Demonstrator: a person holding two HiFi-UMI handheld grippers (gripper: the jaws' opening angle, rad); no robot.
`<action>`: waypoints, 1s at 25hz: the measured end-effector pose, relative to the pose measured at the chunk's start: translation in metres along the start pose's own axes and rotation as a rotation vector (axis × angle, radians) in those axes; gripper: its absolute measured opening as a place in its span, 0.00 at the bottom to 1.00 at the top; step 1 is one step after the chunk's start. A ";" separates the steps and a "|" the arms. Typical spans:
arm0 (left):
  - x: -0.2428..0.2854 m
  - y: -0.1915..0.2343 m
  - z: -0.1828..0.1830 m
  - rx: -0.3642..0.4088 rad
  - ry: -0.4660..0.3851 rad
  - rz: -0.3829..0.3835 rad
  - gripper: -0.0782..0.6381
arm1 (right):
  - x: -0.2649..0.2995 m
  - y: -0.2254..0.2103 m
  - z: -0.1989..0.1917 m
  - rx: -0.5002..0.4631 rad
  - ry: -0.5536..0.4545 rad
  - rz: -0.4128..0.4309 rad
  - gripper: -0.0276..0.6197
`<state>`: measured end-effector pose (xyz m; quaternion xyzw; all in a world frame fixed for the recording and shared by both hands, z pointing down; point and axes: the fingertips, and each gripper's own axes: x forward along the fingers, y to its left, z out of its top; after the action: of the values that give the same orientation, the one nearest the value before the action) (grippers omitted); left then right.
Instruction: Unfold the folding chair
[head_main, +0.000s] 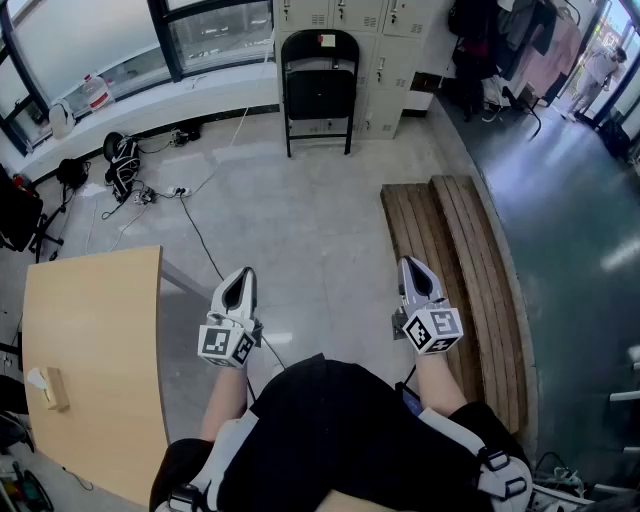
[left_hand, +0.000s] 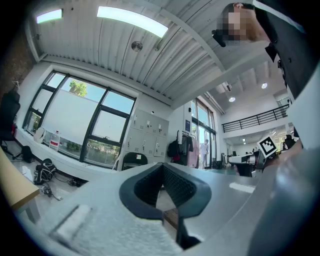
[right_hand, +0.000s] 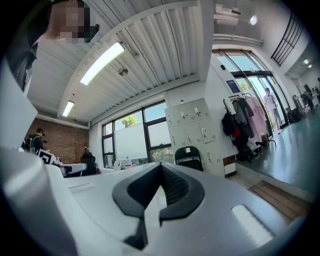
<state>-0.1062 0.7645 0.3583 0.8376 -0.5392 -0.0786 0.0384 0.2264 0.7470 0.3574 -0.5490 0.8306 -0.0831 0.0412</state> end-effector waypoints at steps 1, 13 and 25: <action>0.000 0.001 0.002 0.003 -0.008 0.006 0.11 | 0.001 0.002 0.001 -0.002 -0.002 0.004 0.05; 0.003 0.008 0.002 -0.018 -0.021 -0.002 0.11 | 0.005 0.009 -0.001 -0.001 0.018 -0.001 0.05; 0.009 0.032 0.003 -0.049 -0.022 -0.046 0.11 | 0.018 0.024 -0.004 0.009 0.035 -0.046 0.05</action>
<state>-0.1315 0.7436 0.3597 0.8476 -0.5181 -0.1020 0.0514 0.1968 0.7405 0.3576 -0.5664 0.8179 -0.0975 0.0270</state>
